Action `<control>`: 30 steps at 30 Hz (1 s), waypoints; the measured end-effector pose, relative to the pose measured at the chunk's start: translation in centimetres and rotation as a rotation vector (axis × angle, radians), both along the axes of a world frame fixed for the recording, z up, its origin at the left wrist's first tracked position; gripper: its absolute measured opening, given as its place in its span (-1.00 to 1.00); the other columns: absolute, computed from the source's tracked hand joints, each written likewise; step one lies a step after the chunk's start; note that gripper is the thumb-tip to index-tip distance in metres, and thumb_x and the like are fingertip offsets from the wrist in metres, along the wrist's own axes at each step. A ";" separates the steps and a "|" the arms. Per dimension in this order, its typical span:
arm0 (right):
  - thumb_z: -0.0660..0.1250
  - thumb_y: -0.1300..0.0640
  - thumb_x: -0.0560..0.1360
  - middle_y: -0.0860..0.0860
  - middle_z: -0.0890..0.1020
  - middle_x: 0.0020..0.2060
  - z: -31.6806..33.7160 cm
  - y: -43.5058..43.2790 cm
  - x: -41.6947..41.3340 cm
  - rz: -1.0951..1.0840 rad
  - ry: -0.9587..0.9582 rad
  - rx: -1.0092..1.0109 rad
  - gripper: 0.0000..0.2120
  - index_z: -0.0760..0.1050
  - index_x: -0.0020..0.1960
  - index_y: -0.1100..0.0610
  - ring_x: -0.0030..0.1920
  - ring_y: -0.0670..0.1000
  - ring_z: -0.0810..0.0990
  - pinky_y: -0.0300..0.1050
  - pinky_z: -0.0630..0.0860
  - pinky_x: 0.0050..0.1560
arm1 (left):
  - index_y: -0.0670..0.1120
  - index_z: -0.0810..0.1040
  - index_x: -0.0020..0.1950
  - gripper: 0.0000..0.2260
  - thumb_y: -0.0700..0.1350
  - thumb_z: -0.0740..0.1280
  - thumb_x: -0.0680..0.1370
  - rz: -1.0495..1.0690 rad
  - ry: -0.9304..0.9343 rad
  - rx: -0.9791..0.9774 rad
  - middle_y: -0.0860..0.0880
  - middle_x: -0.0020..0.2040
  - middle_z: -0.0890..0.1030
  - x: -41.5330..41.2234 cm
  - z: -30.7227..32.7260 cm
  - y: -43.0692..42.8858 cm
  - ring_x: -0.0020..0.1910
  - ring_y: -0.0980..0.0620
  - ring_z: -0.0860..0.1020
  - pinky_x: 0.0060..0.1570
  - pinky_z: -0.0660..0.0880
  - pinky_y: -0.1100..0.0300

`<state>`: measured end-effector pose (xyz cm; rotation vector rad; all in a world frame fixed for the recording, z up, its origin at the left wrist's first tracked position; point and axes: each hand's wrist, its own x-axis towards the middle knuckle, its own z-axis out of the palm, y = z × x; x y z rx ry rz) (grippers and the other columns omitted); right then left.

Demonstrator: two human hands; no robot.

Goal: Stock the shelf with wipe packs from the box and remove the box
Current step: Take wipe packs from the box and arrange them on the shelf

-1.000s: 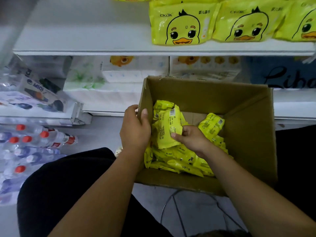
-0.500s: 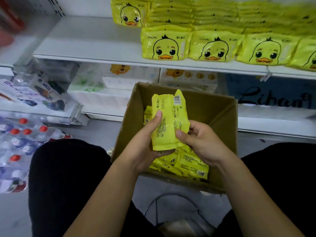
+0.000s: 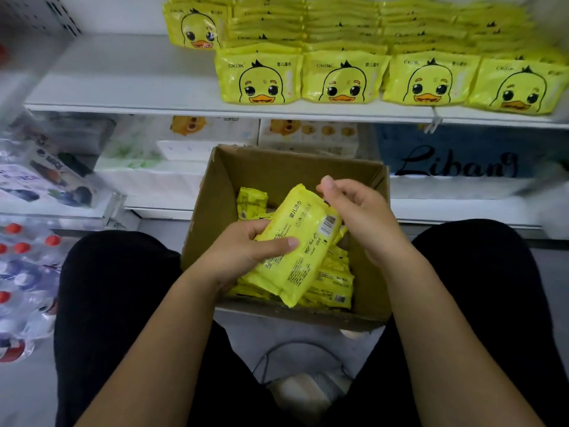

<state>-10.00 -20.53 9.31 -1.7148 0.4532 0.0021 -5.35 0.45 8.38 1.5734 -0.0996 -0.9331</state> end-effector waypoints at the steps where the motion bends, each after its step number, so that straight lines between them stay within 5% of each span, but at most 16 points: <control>1: 0.38 -0.28 0.49 -0.04 0.71 -0.08 -0.2 0.0 0.0 0.041 0.022 -0.029 -0.69 0.67 -0.02 -0.06 -0.03 -0.04 0.68 -0.08 0.61 0.00 | -0.08 0.72 0.07 -0.71 -0.06 0.55 0.37 -0.038 -0.014 0.013 -0.10 0.01 0.75 -0.1 -0.1 0.1 -0.03 -0.05 0.72 -0.06 0.61 0.10; 3: 0.43 -0.13 0.52 -0.09 0.69 -0.25 -0.3 0.2 -0.2 0.111 0.039 -0.033 -0.78 0.68 -0.11 0.02 -0.26 -0.17 0.61 -0.28 0.52 -0.27 | -0.08 0.72 0.05 -0.75 -0.08 0.55 0.39 -0.081 -0.025 0.028 -0.08 -0.01 0.75 -0.2 -0.1 0.2 -0.05 -0.02 0.72 -0.09 0.61 0.13; 5: 0.45 -0.06 0.52 0.01 0.65 -0.29 -0.6 0.5 -0.2 0.089 0.002 -0.031 -0.79 0.67 -0.15 0.08 -0.30 -0.13 0.54 -0.25 0.45 -0.33 | -0.08 0.73 0.05 -0.72 -0.04 0.55 0.37 -0.066 -0.030 0.041 -0.09 -0.01 0.75 -0.2 -0.1 0.3 -0.03 -0.06 0.72 -0.03 0.62 0.08; 7: 0.46 -0.05 0.52 0.23 0.64 -0.16 -1.0 0.7 0.2 -0.011 -0.062 -0.021 -0.77 0.67 -0.15 0.11 -0.20 0.02 0.55 -0.01 0.55 -0.20 | -0.10 0.73 0.06 -0.66 0.04 0.54 0.36 0.005 -0.022 0.037 -0.12 0.00 0.75 -0.1 -0.1 0.4 -0.01 -0.09 0.72 0.05 0.59 0.03; 9: 0.46 -0.07 0.52 0.23 0.66 -0.09 -1.2 0.8 0.6 -0.141 -0.080 0.037 -0.77 0.66 -0.17 0.07 -0.11 0.09 0.60 0.16 0.60 0.02 | -0.11 0.73 0.08 -0.61 0.11 0.52 0.39 0.105 0.011 0.006 -0.12 0.02 0.74 0.2 -0.2 0.6 0.01 -0.06 0.71 0.14 0.53 0.00; 13: 0.43 -0.08 0.53 0.07 0.71 -0.16 -1.2 0.7 0.7 -0.307 -0.009 0.312 -0.78 0.64 -0.18 0.04 -0.11 0.09 0.65 0.11 0.56 0.01 | -0.13 0.68 0.20 -0.53 0.20 0.42 0.48 0.293 0.114 -0.068 -0.12 0.11 0.73 0.4 -0.1 0.5 0.13 -0.13 0.69 0.30 0.51 -0.16; 16: 0.39 -0.05 0.56 0.12 0.73 -0.02 -1.4 0.9 0.8 -0.346 0.061 0.526 -0.78 0.62 -0.02 0.11 0.03 0.17 0.70 0.23 0.56 0.21 | -0.12 0.69 0.18 -0.62 0.15 0.36 0.57 0.392 0.063 -0.084 -0.10 0.09 0.73 0.2 -0.2 0.1 0.11 -0.09 0.70 0.30 0.53 -0.14; 20: 0.35 -0.09 0.58 0.11 0.72 0.07 -1.4 1.3 0.7 -0.293 0.095 0.567 -0.66 0.62 0.19 0.13 0.13 0.18 0.69 0.26 0.53 0.28 | -0.06 0.70 0.18 -0.60 0.21 0.32 0.58 0.426 -0.025 -0.041 -0.05 0.09 0.74 -0.1 -0.5 0.1 0.13 -0.05 0.70 0.30 0.53 -0.13; 30: 0.45 0.06 0.55 0.10 0.74 -0.09 -1.4 2.3 0.8 -0.555 -0.096 0.518 -0.86 0.66 -0.17 0.07 0.01 0.15 0.70 0.25 0.56 0.24 | 0.01 0.72 0.02 -0.71 0.13 0.28 0.66 0.550 -0.037 -0.005 0.04 -0.02 0.75 0.1 -0.1 -0.4 0.05 -0.01 0.71 0.24 0.57 -0.12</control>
